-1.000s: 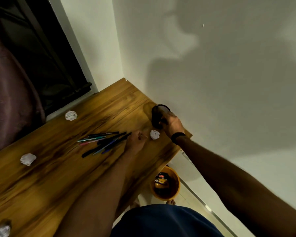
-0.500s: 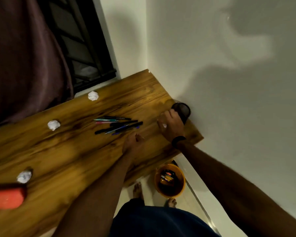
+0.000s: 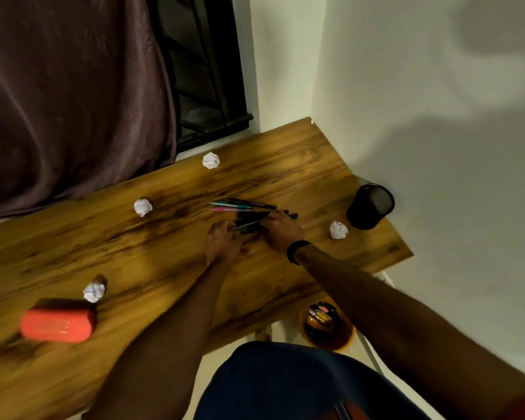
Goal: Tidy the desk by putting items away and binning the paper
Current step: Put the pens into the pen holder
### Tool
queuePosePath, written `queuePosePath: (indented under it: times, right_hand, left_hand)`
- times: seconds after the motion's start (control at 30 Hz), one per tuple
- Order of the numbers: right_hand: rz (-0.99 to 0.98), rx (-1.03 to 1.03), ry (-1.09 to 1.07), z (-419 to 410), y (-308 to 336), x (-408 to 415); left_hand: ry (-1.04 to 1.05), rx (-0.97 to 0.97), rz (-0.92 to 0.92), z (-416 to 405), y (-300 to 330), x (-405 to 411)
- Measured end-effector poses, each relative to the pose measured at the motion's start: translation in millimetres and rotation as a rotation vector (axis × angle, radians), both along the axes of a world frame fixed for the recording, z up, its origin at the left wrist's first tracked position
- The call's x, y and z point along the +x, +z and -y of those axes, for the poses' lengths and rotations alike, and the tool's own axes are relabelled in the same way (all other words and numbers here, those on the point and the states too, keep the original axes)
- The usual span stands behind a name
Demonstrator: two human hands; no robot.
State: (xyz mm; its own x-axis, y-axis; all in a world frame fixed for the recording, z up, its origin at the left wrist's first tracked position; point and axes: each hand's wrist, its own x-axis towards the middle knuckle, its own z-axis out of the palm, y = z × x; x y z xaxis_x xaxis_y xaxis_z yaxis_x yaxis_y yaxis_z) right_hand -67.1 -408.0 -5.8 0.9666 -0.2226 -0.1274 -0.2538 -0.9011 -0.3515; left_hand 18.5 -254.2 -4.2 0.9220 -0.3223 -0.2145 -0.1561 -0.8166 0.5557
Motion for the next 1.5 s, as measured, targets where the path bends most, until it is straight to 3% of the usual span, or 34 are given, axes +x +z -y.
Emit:
queuePosePath:
  times: [0.27,0.5,0.6,0.8,1.0,1.17,1.3,1.5]
  right_hand:
    - [0.059,-0.016,-0.117,-2,-20,-10]
    - [0.094,0.041,-0.35,6,-30,-39]
    - [0.184,0.299,-0.551,12,-22,-46]
    - [0.348,0.869,-0.779,23,13,-41]
    - [0.527,1.352,-0.874,49,39,-53]
    - [0.687,1.506,-0.923,86,71,-78]
    - [0.822,1.364,-0.94,124,97,-107]
    - [0.954,0.665,-1.041,157,110,-137]
  left_hand:
    - [-0.283,0.063,0.054,17,-8,10]
    - [-0.362,0.049,0.097,30,-18,10]
    - [-0.379,0.06,0.119,30,-17,7]
    - [-0.259,-0.15,0.136,29,-10,0]
    - [-0.125,-0.419,-0.148,89,23,-21]
    - [-0.214,-0.606,-0.265,154,55,-49]
    - [-0.255,-0.664,-0.42,201,75,-69]
    - [-0.365,-0.64,-0.281,256,104,-93]
